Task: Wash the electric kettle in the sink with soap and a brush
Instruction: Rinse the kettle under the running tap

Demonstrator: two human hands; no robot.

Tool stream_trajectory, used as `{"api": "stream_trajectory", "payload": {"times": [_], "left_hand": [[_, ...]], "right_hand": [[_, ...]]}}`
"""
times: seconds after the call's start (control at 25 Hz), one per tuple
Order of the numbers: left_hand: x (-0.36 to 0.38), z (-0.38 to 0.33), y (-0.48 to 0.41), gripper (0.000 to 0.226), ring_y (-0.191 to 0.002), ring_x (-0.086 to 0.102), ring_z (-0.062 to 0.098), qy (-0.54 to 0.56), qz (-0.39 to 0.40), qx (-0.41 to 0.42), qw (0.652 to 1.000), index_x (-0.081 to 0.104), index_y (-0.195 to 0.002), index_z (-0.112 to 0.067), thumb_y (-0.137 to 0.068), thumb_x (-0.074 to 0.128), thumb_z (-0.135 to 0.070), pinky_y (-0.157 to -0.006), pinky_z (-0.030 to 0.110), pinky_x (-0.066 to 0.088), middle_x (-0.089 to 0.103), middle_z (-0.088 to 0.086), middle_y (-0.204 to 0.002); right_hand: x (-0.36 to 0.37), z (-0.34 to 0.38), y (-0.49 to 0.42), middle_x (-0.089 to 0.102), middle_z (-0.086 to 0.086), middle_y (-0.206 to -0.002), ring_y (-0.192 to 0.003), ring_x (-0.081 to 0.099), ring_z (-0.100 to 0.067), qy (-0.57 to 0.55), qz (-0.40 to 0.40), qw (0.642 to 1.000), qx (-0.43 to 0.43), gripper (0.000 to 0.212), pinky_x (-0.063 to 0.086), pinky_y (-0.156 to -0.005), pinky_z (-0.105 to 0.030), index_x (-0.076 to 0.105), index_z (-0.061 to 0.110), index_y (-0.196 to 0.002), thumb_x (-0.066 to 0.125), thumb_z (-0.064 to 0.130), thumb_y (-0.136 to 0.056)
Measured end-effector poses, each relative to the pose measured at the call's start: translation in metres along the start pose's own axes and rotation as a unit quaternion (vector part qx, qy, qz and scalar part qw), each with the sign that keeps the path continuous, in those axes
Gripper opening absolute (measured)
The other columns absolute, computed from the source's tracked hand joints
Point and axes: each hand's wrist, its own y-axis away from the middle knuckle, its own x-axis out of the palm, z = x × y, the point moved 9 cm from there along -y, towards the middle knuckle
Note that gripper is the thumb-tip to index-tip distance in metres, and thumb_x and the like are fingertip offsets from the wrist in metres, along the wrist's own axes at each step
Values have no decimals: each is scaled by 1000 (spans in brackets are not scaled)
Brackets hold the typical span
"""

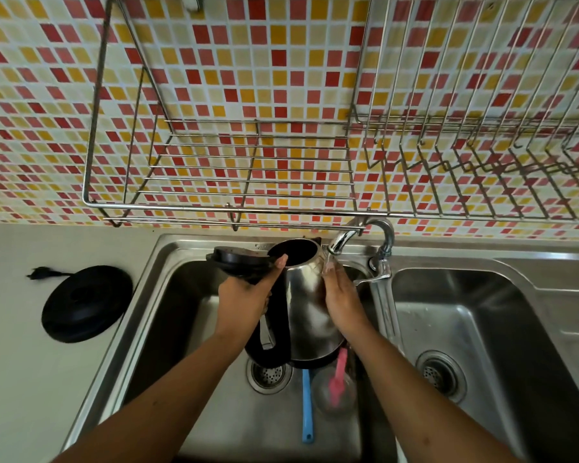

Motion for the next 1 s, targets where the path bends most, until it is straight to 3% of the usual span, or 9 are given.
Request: {"api": "stream_trajectory", "payload": {"times": [0.08, 0.2, 0.4, 0.52, 0.64, 0.76, 0.84, 0.92, 1.0], "left_hand": [[-1, -2, -1, 53, -41, 50, 13, -4, -7, 12, 1000, 55, -53, -12, -73, 73, -57, -49, 27, 45, 53, 0, -44], [-10, -3, -3, 53, -41, 48, 14, 22, -16, 7, 1000, 58, -61, -7, -71, 72, -57, -49, 28, 44, 52, 2, -47], [-19, -7, -2, 66, -42, 45, 15, 44, 26, 27, 998, 59, -64, -1, -56, 72, -66, -49, 28, 40, 49, 6, -48], [-16, -19, 5, 62, -42, 49, 11, -4, 66, 83, 994, 59, -62, -4, -55, 71, -65, -54, 30, 42, 52, -1, -46], [-14, -27, 9, 45, -51, 55, 2, -18, 84, 112, 990, 60, -66, -19, -56, 73, -61, -60, 26, 45, 58, -12, -51], [-13, -24, 12, 61, -80, 67, 1, -44, 104, 123, 986, 65, -88, -23, -47, 79, -65, -73, 15, 50, 70, -10, -82], [-14, -14, 14, 74, -89, 69, 7, -83, 126, 134, 980, 67, -92, -22, -41, 79, -73, -79, 22, 56, 73, -2, -88], [-17, -5, 15, 70, -91, 71, 19, -104, 133, 120, 978, 71, -94, -16, -48, 81, -67, -85, 41, 58, 74, 9, -90], [-14, 2, 21, 45, -92, 69, 23, -106, 132, 89, 982, 71, -96, -7, -69, 84, -40, -91, 41, 55, 73, 16, -96]], "right_hand": [[8, 22, 10, 29, 6, -158, -139, 37, -16, 18, 3, 998, -64, 62, 29, -113, -40, 23, 35, -150, 28, 62, -94], [10, -4, 41, 34, 3, -155, -126, 49, -14, 0, -16, 995, -96, 61, 44, -96, -32, 19, 42, -150, 32, 59, -92], [2, -54, 27, 49, -1, -140, -131, 43, -14, -85, 37, 993, 80, 48, 32, -104, -24, 45, 20, -142, 30, 43, -102], [0, -21, 7, 43, 9, -146, -136, 36, -10, -104, 83, 988, 79, 68, 23, -118, -35, 43, 28, -144, 30, 69, -90], [-5, -5, 3, 50, 10, -143, -134, 44, -16, -157, 117, 976, 93, 90, 30, -115, -50, 45, 40, -138, 48, 89, -62], [-8, -5, 20, 58, 0, -132, -117, 59, -29, -116, 195, 958, 173, 63, 51, -91, -59, 44, 29, -134, 60, 60, -82], [-9, -6, 28, 59, -12, -128, -106, 65, -38, -124, 226, 948, 188, 45, 56, -81, -58, 45, 17, -132, 54, 38, -93], [-10, -8, 29, 53, -14, -131, -98, 67, -41, -151, 182, 954, 186, 46, 57, -76, -59, 43, 9, -132, 56, 29, -93], [-11, -14, 28, 47, -13, -132, -94, 67, -40, -151, 114, 965, 179, 50, 58, -71, -59, 41, 4, -131, 59, 27, -90]]}}
